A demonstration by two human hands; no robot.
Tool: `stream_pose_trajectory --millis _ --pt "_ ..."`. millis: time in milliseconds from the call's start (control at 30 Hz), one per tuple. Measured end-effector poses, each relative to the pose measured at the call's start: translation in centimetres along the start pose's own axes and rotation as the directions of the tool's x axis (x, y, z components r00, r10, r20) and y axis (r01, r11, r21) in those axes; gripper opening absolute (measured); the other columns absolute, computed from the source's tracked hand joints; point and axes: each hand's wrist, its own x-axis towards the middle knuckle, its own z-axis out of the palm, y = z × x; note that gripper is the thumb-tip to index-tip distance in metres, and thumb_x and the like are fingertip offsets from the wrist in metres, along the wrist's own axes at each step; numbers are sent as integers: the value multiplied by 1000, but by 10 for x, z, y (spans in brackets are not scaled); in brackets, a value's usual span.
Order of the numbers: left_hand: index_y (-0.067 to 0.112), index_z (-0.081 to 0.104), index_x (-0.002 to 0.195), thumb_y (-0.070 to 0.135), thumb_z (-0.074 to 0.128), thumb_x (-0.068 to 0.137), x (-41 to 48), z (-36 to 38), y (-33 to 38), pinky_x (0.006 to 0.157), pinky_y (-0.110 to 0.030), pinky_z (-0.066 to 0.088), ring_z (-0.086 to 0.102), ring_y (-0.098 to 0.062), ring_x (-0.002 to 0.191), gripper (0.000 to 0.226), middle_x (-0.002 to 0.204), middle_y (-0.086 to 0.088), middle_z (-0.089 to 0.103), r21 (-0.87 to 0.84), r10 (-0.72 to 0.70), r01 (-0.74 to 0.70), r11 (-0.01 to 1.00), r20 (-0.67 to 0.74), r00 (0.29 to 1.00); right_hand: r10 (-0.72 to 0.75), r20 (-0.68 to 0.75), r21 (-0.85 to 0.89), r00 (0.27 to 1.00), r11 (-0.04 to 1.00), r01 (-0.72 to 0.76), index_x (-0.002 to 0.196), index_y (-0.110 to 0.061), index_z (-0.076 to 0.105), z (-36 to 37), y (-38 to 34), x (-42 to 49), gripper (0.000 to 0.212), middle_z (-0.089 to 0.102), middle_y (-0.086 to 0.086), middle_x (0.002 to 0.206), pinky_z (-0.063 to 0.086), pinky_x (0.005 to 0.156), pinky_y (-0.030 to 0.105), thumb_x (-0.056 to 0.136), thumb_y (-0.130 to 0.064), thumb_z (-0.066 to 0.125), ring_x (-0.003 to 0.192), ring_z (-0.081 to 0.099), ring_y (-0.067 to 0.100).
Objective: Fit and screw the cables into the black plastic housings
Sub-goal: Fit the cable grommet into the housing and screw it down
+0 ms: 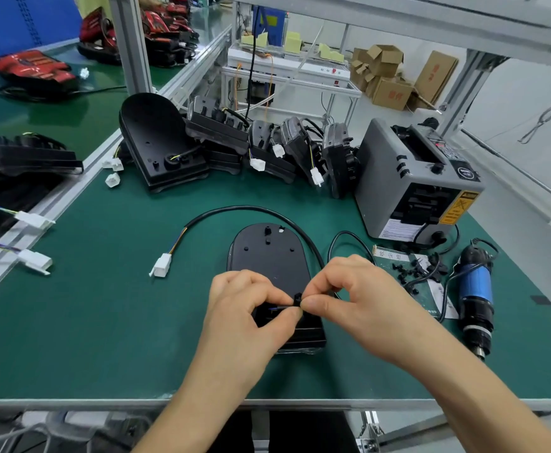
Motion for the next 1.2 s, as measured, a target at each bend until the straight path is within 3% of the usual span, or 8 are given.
stream_pose_trajectory --millis 267,533,933,1100,1200 --pt "32 66 63 16 81 69 0 1 -2 80 -2 28 38 6 106 23 90 23 57 11 19 -19 1000 -4 1000 17 9 -35 1000 999 -17 68 -40 56 -3 -1 0 16 55 -21 80 33 83 15 82 -37 64 94 43 -3" --pt "35 65 63 34 69 63 0 2 -3 80 -1 28 38 5 107 5 91 23 56 -1 26 -26 1000 -5 1000 41 18 -37 999 998 -41 67 -39 58 -3 0 2 17 56 -19 80 36 85 22 83 -36 66 94 44 -1" --pt "34 65 66 34 69 65 -2 2 -4 81 -4 29 39 2 108 4 89 19 56 20 58 -58 998 6 998 -24 76 -121 997 992 33 75 -39 53 -4 -3 11 14 57 -18 87 39 87 25 82 -41 64 95 46 4" --pt "38 68 74 37 71 68 -2 -9 -4 85 -2 27 37 3 111 7 96 21 54 15 93 -94 995 85 992 -10 63 -73 998 997 15 69 -38 60 3 0 12 16 61 -18 76 38 76 17 82 -32 67 85 49 -2" --pt "38 66 88 50 58 69 -1 -26 -9 87 1 25 41 2 115 24 104 25 53 12 109 -110 994 58 992 84 108 138 991 985 -98 66 -32 65 1 7 11 19 62 -20 64 39 60 10 80 -22 72 62 53 -5"
